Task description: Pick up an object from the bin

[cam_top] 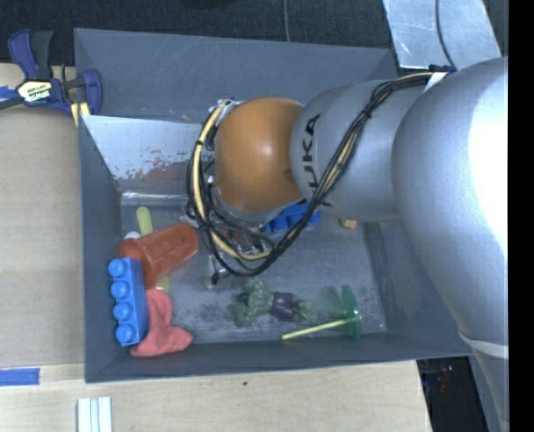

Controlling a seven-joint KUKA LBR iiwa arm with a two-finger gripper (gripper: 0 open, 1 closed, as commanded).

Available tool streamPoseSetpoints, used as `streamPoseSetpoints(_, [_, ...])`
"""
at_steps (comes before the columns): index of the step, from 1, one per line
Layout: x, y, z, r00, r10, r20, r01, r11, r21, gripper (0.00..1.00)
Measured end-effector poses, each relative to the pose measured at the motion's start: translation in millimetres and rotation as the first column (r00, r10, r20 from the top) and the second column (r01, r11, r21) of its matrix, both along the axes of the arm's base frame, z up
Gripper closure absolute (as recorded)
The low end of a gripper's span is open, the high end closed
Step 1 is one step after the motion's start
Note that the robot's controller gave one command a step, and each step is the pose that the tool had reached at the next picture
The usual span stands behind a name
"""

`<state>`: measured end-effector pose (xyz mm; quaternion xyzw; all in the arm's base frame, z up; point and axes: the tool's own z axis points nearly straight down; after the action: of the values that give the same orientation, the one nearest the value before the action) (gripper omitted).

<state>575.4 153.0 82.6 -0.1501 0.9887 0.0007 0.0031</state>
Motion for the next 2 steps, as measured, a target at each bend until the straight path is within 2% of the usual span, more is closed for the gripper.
streamPoseSetpoints(1, [7.3, -4, -9, 0.988, -0.157, 0.003, 0.157, 0.988, 0.004, 0.0])
streamPoseSetpoints(2, [30.2, 29, -10, 0.992, -0.127, 0.002, 0.126, 0.992, 0.003, 0.0])
